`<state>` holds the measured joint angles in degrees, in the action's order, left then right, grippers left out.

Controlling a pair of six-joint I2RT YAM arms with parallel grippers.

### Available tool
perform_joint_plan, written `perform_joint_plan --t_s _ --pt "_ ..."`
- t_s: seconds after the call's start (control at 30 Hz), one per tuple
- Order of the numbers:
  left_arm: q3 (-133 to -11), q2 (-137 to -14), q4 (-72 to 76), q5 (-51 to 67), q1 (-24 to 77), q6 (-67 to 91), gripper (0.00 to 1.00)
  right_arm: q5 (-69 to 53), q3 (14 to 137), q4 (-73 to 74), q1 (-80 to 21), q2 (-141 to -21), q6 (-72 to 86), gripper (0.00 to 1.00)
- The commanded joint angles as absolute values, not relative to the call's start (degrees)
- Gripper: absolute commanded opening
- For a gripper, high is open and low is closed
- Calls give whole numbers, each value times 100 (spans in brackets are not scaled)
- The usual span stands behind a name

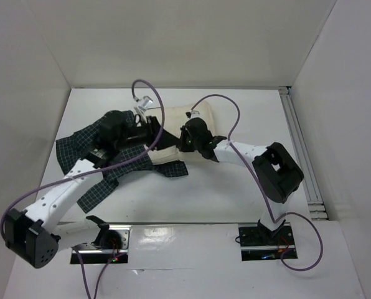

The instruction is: Put the pillow into the pillowcase

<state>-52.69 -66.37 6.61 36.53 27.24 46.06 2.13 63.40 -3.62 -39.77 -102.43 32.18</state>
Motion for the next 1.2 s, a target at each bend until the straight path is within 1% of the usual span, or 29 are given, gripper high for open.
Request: perform_joint_plan --t_s 0.0,0.03,0.07,0.1,0.13,0.17,0.2,0.23,0.27,0.3,0.33,0.4,0.43,0.47,0.5,0.53,0.57,0.6,0.67,0.73,0.77,0.87,0.97,1.0,1.03,1.1,1.13,1.17 --pt "-5993 -6267 -823 3156 2506 3568 39 237 6267 -624 -3964 -9906 3375 0" --pt "-6099 -6267 -991 2999 2400 3568 26 237 6197 -624 -3964 -9905 3375 0" --pt "-6335 -6267 -1219 2623 2278 3568 8 185 6101 -624 -3964 -9827 3323 0" --pt "-6450 -6380 -1465 2367 2155 3499 8 185 6039 -624 -4051 -9826 3322 0" --pt "-6573 -6485 -2051 2025 1997 3446 8 245 5986 -694 -4104 -9696 3322 0" --pt "-6879 -6834 -2352 1195 1995 3324 11 298 5933 -694 -4226 -9642 3322 0" --pt "-6995 -7038 -2599 795 1943 3235 33 368 5802 -694 -4323 -9520 3322 0" --pt "-7092 -7249 -2958 400 1942 3156 43 447 5801 -694 -4429 -9466 3322 0" --pt "-7328 -7486 -3145 -335 1942 3155 50 709 5740 -642 -4717 -9466 3322 0" --pt "-7417 -7906 -3268 -578 1942 3155 57 886 5739 -572 -4876 -9370 3322 0" --pt "-7496 -8075 -3322 -824 1942 3155 64 1079 5687 -380 -5191 -9291 3322 0" --pt "-7567 -8461 -3227 -1186 1820 3155 64 1692 5687 6 -5439 -9194 3261 1" --pt "-7654 -8586 -3226 -1256 1819 3155 64 1827 5687 122 -5527 -9098 3261 10" --pt "-7760 -8691 -3139 -1335 1819 3155 64 1959 5687 236 -5581 -9027 3182 23" --pt "-7848 -8962 -3042 -1519 1819 3155 64 2212 5687 437 -5668 -8861 3095 55" --pt "-7970 -9121 -3041 -1712 1819 3155 64 2337 5687 561 -5669 -8764 3042 69" --pt "-8224 -9271 -3041 -1914 1819 3225 64 2494 5687 684 -5721 -8658 2971 77" --pt "-8357 -9420 -3041 -2290 1819 3226 64 2801 5756 894 -5774 -8544 2971 82" --pt "-8760 -9842 -3111 -2495 1819 3226 64 3084 5757 1098 -5774 -8175 2971 96" --pt "-9007 -10141 -3050 -2645 1819 3121 64 3400 5757 1334 -5774 -7772 2971 100" --pt "-9348 -10525 -3050 -2750 1819 3051 64 3401 5757 1336 -5661 -7622 3084 100" --pt "-9860 -11090 -3313 -3216 1819 2980 64 3165 5529 1546 -5301 -7129 3409 100" --pt "-10344 -11706 -3375 -3612 1819 2796 64 2498 5125 1547 -4572 -6726 3927 100" --pt "-10597 -11855 -3375 -3612 1819 2638 64 2279 4976 1495 -4118 -6628 4129 100" --pt "-10765 -12013 -3453 -3691 1819 2558 64 1772 4679 1442 -3878 -6557 4235 100" --pt "-11221 -12470 -3690 -3814 1819 2558 65 1189 4405 1275 -3395 -6442 4307 100" --pt "-11302 -12567 -3831 -3971 1819 2488 65 708 4160 1205 -3018 -6355 4359 100" --pt "-11303 -12638 -3832 -3973 1819 2487 65 529 4062 1074 -2875 -6355 4359 100"
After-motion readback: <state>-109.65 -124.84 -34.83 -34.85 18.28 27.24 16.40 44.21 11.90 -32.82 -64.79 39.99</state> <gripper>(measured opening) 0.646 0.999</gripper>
